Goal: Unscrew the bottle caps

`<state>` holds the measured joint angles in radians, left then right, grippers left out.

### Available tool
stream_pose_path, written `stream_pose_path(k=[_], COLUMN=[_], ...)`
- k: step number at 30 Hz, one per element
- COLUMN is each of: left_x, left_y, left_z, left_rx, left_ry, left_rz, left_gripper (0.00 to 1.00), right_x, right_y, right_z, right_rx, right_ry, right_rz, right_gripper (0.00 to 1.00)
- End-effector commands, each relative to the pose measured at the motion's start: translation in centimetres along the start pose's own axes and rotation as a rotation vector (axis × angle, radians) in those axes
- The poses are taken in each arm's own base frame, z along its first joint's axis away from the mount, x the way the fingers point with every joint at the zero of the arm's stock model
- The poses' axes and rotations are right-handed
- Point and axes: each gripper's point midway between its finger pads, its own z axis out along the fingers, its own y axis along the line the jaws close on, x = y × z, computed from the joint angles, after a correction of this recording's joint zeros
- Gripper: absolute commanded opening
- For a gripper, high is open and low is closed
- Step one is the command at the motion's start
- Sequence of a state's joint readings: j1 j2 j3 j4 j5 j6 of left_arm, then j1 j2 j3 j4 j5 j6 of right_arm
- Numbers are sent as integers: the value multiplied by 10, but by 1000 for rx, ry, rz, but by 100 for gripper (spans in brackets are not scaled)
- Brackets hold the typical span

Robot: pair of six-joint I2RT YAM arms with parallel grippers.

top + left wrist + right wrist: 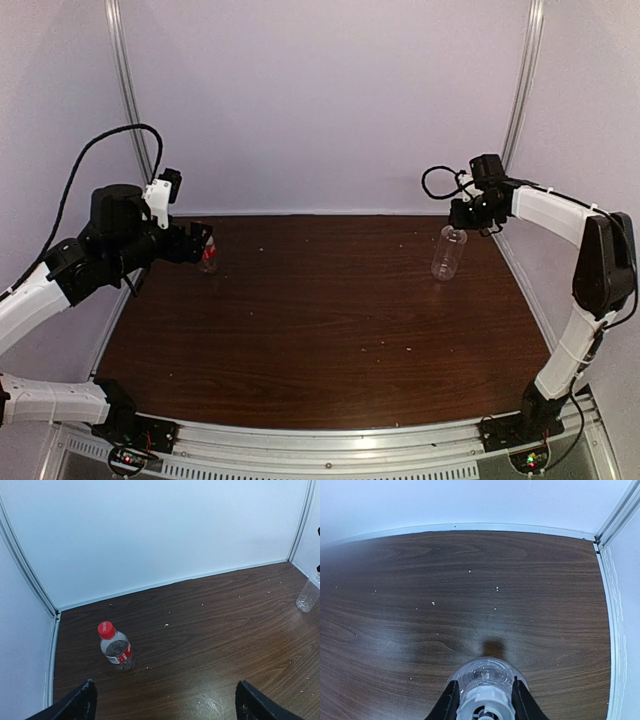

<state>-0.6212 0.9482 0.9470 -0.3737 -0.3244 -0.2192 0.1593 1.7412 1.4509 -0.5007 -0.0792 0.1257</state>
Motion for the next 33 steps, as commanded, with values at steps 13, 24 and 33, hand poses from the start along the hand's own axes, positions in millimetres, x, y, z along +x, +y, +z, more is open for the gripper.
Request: stream_pose_path(k=[13, 24, 33], left_x=[-14, -5, 15], left_y=[-23, -89, -163], left_z=[-5, -6, -9], left_rx=[134, 460, 709], left_ry=[-68, -97, -110], left_rz=[-29, 11, 103], left_gripper=[98, 98, 97], right_x=[-8, 25, 33], right_y=[65, 207, 290], right_z=[-51, -112, -187], right_rx=[-255, -563, -883], right_ry=[-51, -19, -19], right_rz=[-52, -287, -335], right_gripper=[0, 0, 0])
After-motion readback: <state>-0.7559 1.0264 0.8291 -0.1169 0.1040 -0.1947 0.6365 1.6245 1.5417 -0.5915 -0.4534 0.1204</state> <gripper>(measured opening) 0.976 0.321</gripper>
